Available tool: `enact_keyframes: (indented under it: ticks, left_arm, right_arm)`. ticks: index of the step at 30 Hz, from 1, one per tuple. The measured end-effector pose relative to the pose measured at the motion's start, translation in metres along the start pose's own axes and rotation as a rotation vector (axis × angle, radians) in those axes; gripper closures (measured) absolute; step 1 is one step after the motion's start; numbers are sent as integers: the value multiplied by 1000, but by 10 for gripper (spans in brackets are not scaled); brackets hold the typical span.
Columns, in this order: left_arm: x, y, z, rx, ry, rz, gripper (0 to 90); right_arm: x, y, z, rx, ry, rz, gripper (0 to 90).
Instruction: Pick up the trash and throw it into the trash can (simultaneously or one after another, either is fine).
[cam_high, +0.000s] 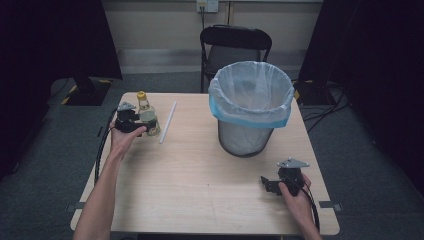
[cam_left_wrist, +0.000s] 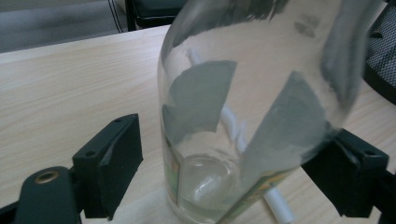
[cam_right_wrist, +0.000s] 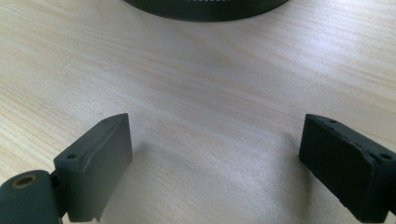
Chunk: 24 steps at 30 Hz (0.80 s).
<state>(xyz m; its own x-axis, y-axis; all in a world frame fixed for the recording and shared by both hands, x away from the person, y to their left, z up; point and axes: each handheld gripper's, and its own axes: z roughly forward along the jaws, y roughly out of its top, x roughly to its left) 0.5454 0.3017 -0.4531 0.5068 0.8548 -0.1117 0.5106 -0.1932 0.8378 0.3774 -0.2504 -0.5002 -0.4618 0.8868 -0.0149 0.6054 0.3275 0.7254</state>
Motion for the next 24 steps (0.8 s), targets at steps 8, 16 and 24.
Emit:
enact_keyframes:
  ticks: [8, 16, 24]
  left_arm:
    - [-2, -4, 12, 4, 23, 16, 152]
    - [-4, -7, 21, -11, 35, 8, 195]
    - [-10, -9, 30, -13, 58, 12, 191]
  right_arm:
    - [0, 0, 0, 0, 0, 0, 85]
    - [0, 0, 0, 0, 0, 0, 86]
    - [0, 0, 0, 0, 2, 0, 85]
